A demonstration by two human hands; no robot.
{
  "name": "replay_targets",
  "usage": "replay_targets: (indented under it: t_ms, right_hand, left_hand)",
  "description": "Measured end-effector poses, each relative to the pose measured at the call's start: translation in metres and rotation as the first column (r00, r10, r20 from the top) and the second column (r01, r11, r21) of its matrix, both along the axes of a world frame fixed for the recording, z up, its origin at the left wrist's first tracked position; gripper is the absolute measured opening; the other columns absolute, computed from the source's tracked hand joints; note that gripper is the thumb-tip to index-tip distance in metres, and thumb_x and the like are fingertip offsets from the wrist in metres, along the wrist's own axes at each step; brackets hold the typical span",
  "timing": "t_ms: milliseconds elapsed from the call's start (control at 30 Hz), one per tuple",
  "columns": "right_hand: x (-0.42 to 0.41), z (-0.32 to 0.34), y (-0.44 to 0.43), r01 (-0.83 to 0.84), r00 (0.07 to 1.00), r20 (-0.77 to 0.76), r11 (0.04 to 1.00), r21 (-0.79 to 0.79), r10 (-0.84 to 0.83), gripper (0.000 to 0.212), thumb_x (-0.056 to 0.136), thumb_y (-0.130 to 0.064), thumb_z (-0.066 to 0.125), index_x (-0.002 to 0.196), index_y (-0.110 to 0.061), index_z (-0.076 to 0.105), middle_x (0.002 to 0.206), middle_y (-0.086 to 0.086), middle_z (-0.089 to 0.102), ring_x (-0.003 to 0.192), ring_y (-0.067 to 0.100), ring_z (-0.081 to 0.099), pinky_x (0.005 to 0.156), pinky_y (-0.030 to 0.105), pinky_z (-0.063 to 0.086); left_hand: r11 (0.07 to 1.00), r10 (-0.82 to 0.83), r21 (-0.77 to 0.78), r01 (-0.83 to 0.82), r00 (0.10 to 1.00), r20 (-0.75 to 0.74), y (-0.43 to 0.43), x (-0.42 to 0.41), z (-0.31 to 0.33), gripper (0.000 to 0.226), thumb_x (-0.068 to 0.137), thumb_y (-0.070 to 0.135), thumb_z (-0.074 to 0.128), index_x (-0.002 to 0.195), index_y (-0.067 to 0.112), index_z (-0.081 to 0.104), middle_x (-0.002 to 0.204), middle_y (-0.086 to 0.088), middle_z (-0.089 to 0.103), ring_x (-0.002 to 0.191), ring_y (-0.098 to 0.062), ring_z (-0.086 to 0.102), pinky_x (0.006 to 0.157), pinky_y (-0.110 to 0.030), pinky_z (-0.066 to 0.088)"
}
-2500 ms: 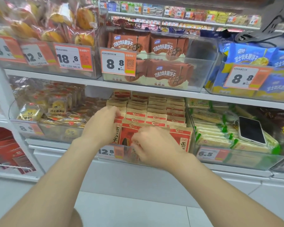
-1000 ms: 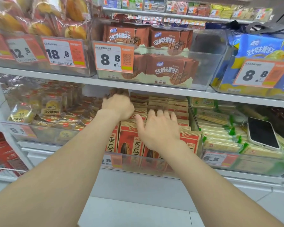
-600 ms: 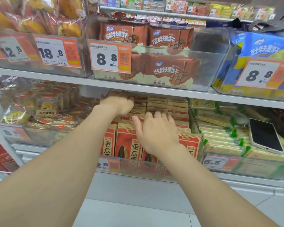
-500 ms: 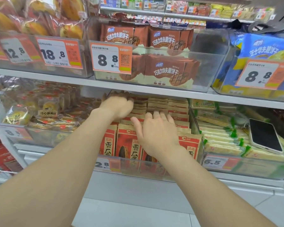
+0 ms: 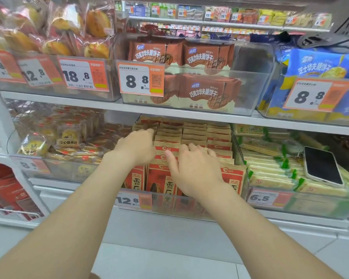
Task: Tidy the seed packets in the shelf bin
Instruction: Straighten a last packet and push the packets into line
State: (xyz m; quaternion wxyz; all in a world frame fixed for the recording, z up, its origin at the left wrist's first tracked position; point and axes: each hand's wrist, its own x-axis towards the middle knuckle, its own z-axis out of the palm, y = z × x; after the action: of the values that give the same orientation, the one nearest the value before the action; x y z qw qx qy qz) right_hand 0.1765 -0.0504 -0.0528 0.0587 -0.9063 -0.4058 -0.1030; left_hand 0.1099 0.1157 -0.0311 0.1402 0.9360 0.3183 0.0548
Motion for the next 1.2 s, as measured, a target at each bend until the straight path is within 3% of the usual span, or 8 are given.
replay_targets:
  t_ms: [233, 433, 533, 667, 733, 867, 967, 1200]
  right_hand:
    - [-0.001, 0.001, 0.004, 0.007, 1.000, -0.024, 1.000, -0.013, -0.007, 0.070, 0.109, -0.062, 0.015, 0.132, -0.015, 0.062, 0.128, 0.012, 0.068, 0.122, 0.036, 0.062, 0.108, 0.053, 0.041]
    - [0.000, 0.002, 0.003, -0.010, 0.998, -0.056, 0.999, -0.037, 0.007, 0.055, 0.111, -0.053, 0.024, 0.133, -0.016, 0.059, 0.131, 0.013, 0.068, 0.123, 0.035, 0.061, 0.108, 0.053, 0.041]
    - [0.000, 0.002, 0.001, -0.056, 0.994, -0.094, 0.998, 0.013, 0.057, 0.047, 0.105, -0.043, 0.028, 0.130, -0.015, 0.057, 0.127, 0.011, 0.069, 0.118, 0.033, 0.062, 0.108, 0.052, 0.043]
    - [0.001, 0.014, -0.009, -0.137, 0.980, -0.127, 0.982, 0.133, 0.154, 0.054, 0.095, -0.036, 0.039, 0.144, -0.017, 0.053, 0.140, 0.008, 0.063, 0.133, 0.029, 0.053, 0.119, 0.050, 0.034]
    - [0.004, 0.021, -0.017, -0.042, 0.996, -0.081, 0.996, 0.073, 0.048, 0.054, 0.099, -0.037, 0.037, 0.149, -0.018, 0.048, 0.149, 0.009, 0.056, 0.145, 0.033, 0.043, 0.126, 0.056, 0.025]
    - [0.023, 0.014, -0.036, 0.232, 0.949, -0.185, 0.962, -0.148, -0.257, 0.072, 0.107, -0.063, 0.008, 0.165, -0.024, 0.024, 0.169, 0.024, 0.030, 0.158, 0.051, 0.015, 0.126, 0.072, 0.005]
    - [0.046, 0.002, -0.040, 0.189, 0.953, -0.217, 0.975, -0.113, -0.210, 0.081, 0.102, -0.074, 0.000, 0.165, -0.030, 0.026, 0.163, 0.022, 0.041, 0.156, 0.046, 0.025, 0.127, 0.070, 0.004]
    - [0.056, -0.007, -0.027, -0.057, 0.984, -0.170, 0.998, -0.032, 0.051, 0.064, 0.108, -0.067, 0.014, 0.163, -0.038, 0.029, 0.147, 0.009, 0.061, 0.139, 0.035, 0.052, 0.124, 0.061, 0.022]
  left_hand:
    - [0.996, -0.002, -0.091, -0.025, 0.960, -0.280, 0.024, 0.033, 0.008, 0.072, 0.088, 0.027, 0.066, 0.156, 0.020, 0.043, 0.152, -0.010, 0.056, 0.138, -0.036, 0.053, 0.119, -0.060, 0.042]
    - [0.998, 0.032, -0.041, -0.042, 0.971, -0.235, 0.031, 0.039, -0.001, 0.091, 0.094, 0.037, 0.060, 0.169, 0.044, 0.009, 0.177, -0.016, 0.022, 0.163, -0.048, 0.003, 0.130, -0.067, 0.004]
    - [0.998, 0.032, -0.053, -0.041, 0.986, -0.163, 0.021, 0.033, 0.002, 0.077, 0.093, 0.032, 0.060, 0.164, 0.037, 0.030, 0.165, -0.017, 0.042, 0.157, -0.047, 0.023, 0.127, -0.065, 0.013]
    - [0.993, 0.031, 0.116, -0.035, 0.999, 0.041, -0.002, 0.015, 0.016, 0.012, 0.101, 0.024, 0.054, 0.108, 0.015, 0.055, 0.117, -0.014, 0.064, 0.122, -0.042, 0.057, 0.112, -0.055, 0.040]
    - [0.990, 0.040, 0.129, -0.057, 0.991, 0.128, -0.011, -0.001, 0.020, 0.017, 0.106, 0.026, 0.047, 0.103, 0.014, 0.058, 0.107, -0.012, 0.063, 0.107, -0.042, 0.063, 0.101, -0.051, 0.051]
    - [0.996, -0.075, 0.050, 0.080, 0.993, -0.089, -0.019, -0.023, 0.013, 0.041, 0.112, 0.043, 0.030, 0.121, 0.020, 0.063, 0.139, -0.014, 0.066, 0.128, -0.040, 0.059, 0.117, -0.060, 0.042]
    - [0.988, -0.149, 0.006, 0.155, 0.959, -0.241, -0.023, -0.024, 0.001, 0.070, 0.110, 0.064, 0.009, 0.167, 0.031, 0.031, 0.178, -0.004, 0.023, 0.165, -0.032, 0.017, 0.132, -0.062, 0.005]
    - [0.966, -0.146, 0.212, 0.150, 0.989, -0.034, -0.008, -0.001, -0.030, 0.087, 0.097, 0.077, -0.007, 0.166, 0.033, 0.025, 0.168, 0.001, 0.039, 0.159, -0.034, 0.023, 0.127, -0.072, 0.000]
